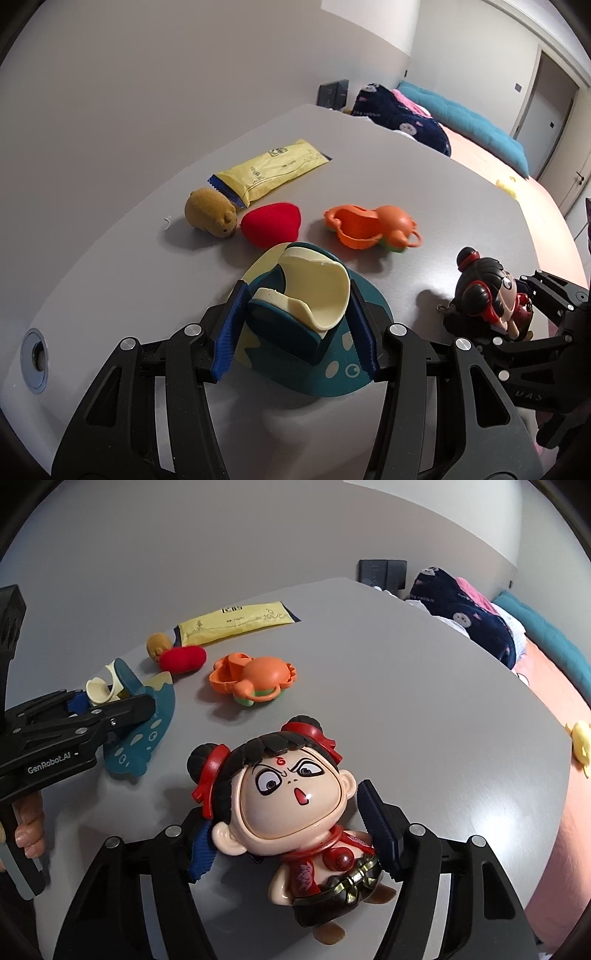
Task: Collect trash
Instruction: 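Carry the teal toy with the left tool while the right tool carries the doll to the trash bag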
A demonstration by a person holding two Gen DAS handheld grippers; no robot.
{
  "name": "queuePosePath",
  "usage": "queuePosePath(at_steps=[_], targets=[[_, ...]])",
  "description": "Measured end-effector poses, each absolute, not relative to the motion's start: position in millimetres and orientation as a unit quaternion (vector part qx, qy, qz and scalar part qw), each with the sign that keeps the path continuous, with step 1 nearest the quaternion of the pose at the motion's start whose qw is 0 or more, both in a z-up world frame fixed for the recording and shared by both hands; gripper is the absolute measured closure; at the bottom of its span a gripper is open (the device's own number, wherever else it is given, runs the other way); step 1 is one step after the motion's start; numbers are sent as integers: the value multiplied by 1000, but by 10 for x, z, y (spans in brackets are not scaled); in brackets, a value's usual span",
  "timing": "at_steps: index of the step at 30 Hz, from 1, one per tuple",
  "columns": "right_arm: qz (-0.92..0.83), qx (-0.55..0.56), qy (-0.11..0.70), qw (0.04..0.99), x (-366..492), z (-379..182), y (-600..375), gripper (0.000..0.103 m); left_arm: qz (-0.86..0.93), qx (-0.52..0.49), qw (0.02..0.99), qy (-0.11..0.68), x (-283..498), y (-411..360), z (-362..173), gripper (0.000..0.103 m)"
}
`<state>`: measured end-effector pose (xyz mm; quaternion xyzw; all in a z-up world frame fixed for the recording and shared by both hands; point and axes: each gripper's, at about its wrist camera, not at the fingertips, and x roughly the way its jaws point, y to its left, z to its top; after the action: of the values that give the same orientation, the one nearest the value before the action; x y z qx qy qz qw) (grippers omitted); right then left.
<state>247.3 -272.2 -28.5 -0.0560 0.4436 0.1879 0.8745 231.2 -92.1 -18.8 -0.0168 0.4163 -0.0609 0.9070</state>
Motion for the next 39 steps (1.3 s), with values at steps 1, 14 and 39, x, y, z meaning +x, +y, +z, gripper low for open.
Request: queuePosePath(at_steps=[1, 14, 39], targets=[[188, -52, 441, 876, 2446, -257, -2748, 34, -61, -13, 907, 416, 2291, -942, -167, 51], [162, -18, 411, 897, 2027, 131, -3309, 33, -77, 8, 912, 402, 1959, -1399, 146, 51], [46, 43, 362, 930, 1196, 555, -5033, 33, -192, 80, 899, 387, 1423, -3099, 479, 51]])
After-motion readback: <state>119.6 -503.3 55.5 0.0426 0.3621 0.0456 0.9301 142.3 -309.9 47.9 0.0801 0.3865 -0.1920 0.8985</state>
